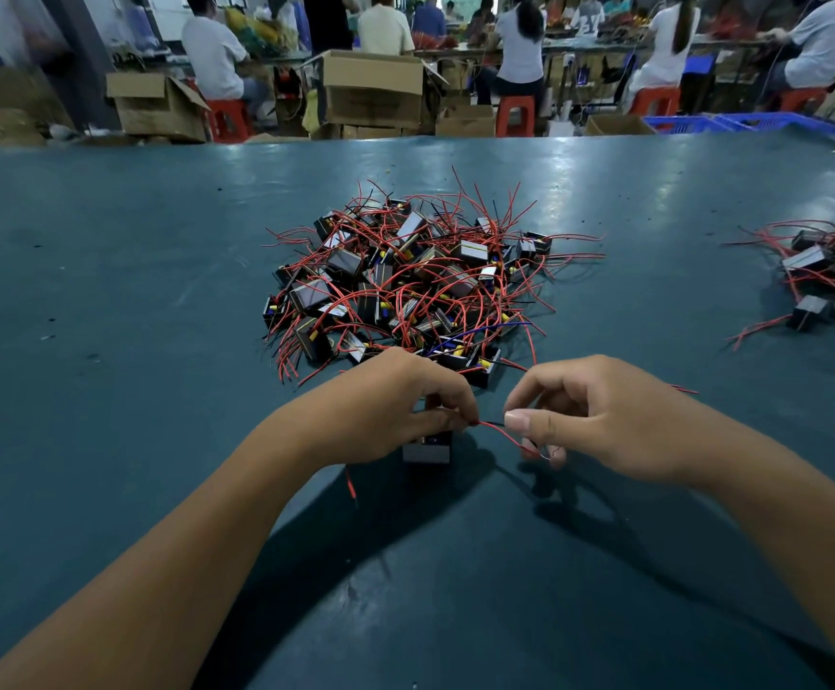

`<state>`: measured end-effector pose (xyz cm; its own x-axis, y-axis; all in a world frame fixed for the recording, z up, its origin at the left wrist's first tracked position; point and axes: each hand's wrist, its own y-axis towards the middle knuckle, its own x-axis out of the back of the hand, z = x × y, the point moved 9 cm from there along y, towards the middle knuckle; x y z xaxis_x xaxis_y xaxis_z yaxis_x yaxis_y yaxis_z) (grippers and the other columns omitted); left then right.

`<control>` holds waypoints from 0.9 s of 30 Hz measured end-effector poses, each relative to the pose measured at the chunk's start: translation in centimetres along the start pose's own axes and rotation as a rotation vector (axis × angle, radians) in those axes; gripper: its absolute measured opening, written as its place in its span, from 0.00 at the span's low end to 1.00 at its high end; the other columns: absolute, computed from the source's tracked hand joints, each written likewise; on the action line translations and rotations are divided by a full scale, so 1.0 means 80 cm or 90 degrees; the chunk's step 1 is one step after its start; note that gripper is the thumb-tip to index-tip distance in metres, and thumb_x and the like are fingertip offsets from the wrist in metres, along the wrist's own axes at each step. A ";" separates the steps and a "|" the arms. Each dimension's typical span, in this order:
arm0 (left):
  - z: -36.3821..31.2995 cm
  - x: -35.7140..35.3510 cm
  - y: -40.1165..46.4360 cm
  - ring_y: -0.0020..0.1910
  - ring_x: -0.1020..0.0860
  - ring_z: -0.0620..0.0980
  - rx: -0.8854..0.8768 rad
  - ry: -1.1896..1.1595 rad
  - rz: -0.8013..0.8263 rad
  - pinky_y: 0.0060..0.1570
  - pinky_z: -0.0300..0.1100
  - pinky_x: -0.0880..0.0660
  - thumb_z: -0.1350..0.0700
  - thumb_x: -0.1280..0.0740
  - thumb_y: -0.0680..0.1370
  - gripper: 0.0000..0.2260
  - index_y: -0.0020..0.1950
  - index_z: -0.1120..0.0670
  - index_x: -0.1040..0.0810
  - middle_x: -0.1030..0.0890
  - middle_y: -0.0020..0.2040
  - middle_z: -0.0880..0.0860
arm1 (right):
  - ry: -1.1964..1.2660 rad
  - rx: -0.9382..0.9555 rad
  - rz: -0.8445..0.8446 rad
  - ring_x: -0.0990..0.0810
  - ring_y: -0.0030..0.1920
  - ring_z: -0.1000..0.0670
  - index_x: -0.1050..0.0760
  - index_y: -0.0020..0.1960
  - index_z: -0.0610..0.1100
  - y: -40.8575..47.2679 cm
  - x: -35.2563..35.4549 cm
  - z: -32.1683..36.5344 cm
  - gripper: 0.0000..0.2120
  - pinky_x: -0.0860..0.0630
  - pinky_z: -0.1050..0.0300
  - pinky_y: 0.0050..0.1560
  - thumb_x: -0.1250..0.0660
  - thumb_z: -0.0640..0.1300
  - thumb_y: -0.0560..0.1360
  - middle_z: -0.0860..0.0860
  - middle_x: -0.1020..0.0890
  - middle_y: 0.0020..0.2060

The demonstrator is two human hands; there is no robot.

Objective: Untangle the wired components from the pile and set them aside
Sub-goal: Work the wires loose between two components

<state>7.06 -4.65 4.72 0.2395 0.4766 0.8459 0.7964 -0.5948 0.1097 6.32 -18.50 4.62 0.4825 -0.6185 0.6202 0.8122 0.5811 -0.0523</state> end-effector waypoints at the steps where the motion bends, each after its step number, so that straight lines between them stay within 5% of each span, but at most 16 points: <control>1: 0.000 0.000 0.000 0.46 0.20 0.41 0.005 0.002 0.000 0.47 0.35 0.25 0.58 0.29 0.78 0.05 0.53 0.50 0.15 0.16 0.45 0.44 | 0.035 -0.013 -0.010 0.19 0.32 0.53 0.21 0.48 0.47 0.000 0.003 -0.004 0.06 0.26 0.65 0.36 0.34 0.48 0.80 0.50 0.15 0.36; 6: -0.004 0.006 0.000 0.44 0.19 0.41 0.005 0.029 -0.020 0.48 0.35 0.25 0.58 0.29 0.78 0.06 0.54 0.52 0.15 0.14 0.45 0.45 | 0.191 -0.079 -0.018 0.19 0.33 0.51 0.22 0.53 0.42 -0.001 0.007 -0.016 0.12 0.29 0.62 0.27 0.43 0.43 0.84 0.44 0.15 0.38; 13: -0.011 0.015 -0.001 0.37 0.19 0.44 -0.004 0.077 -0.065 0.44 0.45 0.23 0.59 0.28 0.76 0.04 0.49 0.54 0.16 0.15 0.39 0.46 | 0.263 -0.083 -0.015 0.18 0.35 0.48 0.21 0.52 0.42 0.000 0.004 -0.011 0.25 0.25 0.60 0.29 0.33 0.62 0.70 0.43 0.15 0.38; 19: -0.015 0.015 -0.001 0.36 0.19 0.47 -0.010 0.098 -0.087 0.42 0.46 0.23 0.61 0.30 0.75 0.07 0.50 0.53 0.17 0.16 0.38 0.47 | 0.233 -0.038 -0.029 0.17 0.36 0.49 0.19 0.51 0.45 0.001 0.011 -0.011 0.04 0.24 0.59 0.30 0.31 0.43 0.78 0.44 0.15 0.41; 21: -0.015 0.015 -0.001 0.37 0.19 0.48 -0.012 0.105 -0.089 0.42 0.45 0.23 0.61 0.30 0.75 0.07 0.51 0.53 0.17 0.16 0.39 0.47 | 0.213 -0.037 -0.040 0.17 0.36 0.49 0.19 0.51 0.43 0.002 0.012 -0.015 0.08 0.24 0.59 0.31 0.36 0.35 0.80 0.44 0.14 0.41; 27: -0.013 0.011 0.000 0.41 0.19 0.49 -0.009 0.092 -0.079 0.45 0.47 0.23 0.59 0.31 0.76 0.03 0.49 0.54 0.20 0.17 0.41 0.47 | 0.179 -0.097 -0.011 0.17 0.35 0.48 0.22 0.52 0.40 0.003 0.006 -0.028 0.10 0.24 0.59 0.31 0.41 0.32 0.80 0.43 0.14 0.39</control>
<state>6.69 -4.91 6.04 0.0565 0.4499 0.8913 0.8071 -0.5461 0.2245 7.49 -19.85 3.16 0.5225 -0.7618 0.3829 0.8507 0.4961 -0.1738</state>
